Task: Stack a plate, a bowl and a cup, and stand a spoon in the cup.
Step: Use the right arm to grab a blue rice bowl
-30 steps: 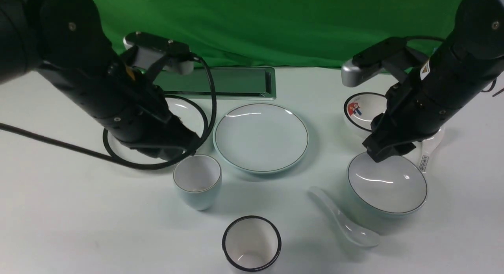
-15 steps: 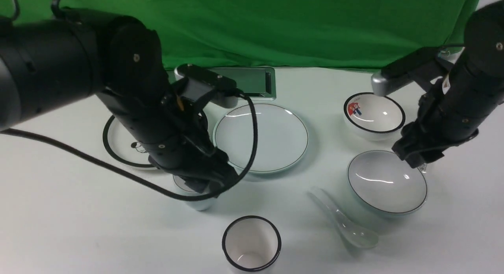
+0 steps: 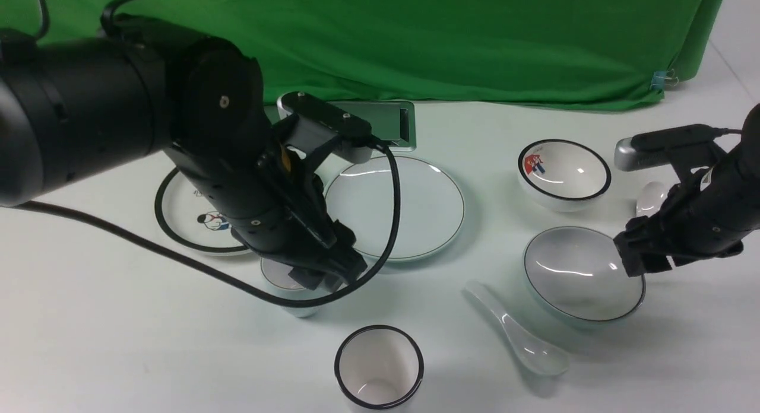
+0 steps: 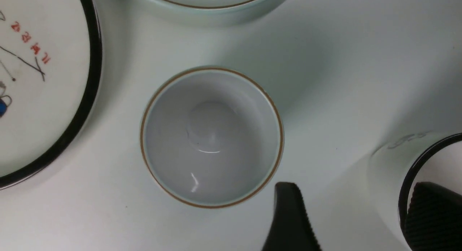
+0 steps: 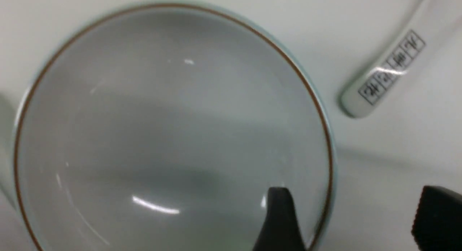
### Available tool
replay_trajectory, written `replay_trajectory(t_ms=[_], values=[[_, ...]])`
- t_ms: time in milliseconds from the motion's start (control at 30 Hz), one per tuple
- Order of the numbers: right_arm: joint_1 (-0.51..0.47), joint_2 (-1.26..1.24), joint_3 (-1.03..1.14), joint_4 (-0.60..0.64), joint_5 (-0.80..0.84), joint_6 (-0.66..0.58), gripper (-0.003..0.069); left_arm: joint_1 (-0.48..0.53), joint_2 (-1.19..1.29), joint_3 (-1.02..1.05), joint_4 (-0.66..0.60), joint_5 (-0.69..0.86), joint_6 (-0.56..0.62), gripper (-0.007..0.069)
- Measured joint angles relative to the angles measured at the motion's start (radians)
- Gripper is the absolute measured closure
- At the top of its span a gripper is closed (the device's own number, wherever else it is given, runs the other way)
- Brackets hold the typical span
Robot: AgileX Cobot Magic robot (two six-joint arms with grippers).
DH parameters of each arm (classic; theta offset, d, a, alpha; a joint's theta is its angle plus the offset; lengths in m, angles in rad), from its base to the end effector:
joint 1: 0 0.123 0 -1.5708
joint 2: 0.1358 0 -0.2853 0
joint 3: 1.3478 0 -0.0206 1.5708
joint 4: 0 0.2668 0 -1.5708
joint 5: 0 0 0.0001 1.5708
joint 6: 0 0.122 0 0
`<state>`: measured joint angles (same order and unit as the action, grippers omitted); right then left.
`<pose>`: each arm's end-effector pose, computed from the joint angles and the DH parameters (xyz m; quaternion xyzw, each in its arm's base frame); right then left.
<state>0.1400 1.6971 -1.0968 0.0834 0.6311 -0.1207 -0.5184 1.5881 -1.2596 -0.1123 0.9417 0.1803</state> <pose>0.3626 0.0572 0.1746 -0.0995 0.9718 0.0332 0.2112 0.3017 -0.1849 0.2488 0.3131 0.9286 -0.0825 0.1811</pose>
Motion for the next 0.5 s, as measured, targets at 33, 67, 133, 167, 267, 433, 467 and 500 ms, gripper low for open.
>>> replay_trajectory(t_ms=[33,67,133,167,267,433,467,500], values=[[0.000,0.011,0.000,0.007,-0.013,-0.004,0.0161,0.000,0.000,0.000,0.000,0.000,0.000,0.0245],[0.000,0.022,0.000,0.016,-0.022,-0.004,0.0161,0.000,0.000,0.000,0.001,0.000,-0.001,0.0245],[0.000,0.049,0.000,0.024,-0.044,-0.005,0.0161,0.000,0.000,0.000,0.001,0.000,-0.001,0.0245],[0.000,0.063,0.000,0.027,-0.051,-0.005,0.0161,0.000,0.000,0.000,0.001,0.000,-0.001,0.0245],[0.000,0.096,0.000,0.039,-0.059,-0.007,0.0165,0.000,0.000,0.000,0.002,0.000,-0.003,0.0245],[0.000,0.123,0.000,0.086,-0.062,-0.037,0.0350,0.000,0.000,0.000,0.024,-0.006,-0.004,0.0245],[0.000,0.123,0.000,0.086,-0.062,-0.040,0.0350,0.000,0.000,0.000,0.026,-0.006,-0.004,0.0245],[0.000,0.121,-0.003,0.114,-0.067,-0.059,0.0453,0.000,0.000,0.000,0.054,-0.007,-0.008,0.0245]])
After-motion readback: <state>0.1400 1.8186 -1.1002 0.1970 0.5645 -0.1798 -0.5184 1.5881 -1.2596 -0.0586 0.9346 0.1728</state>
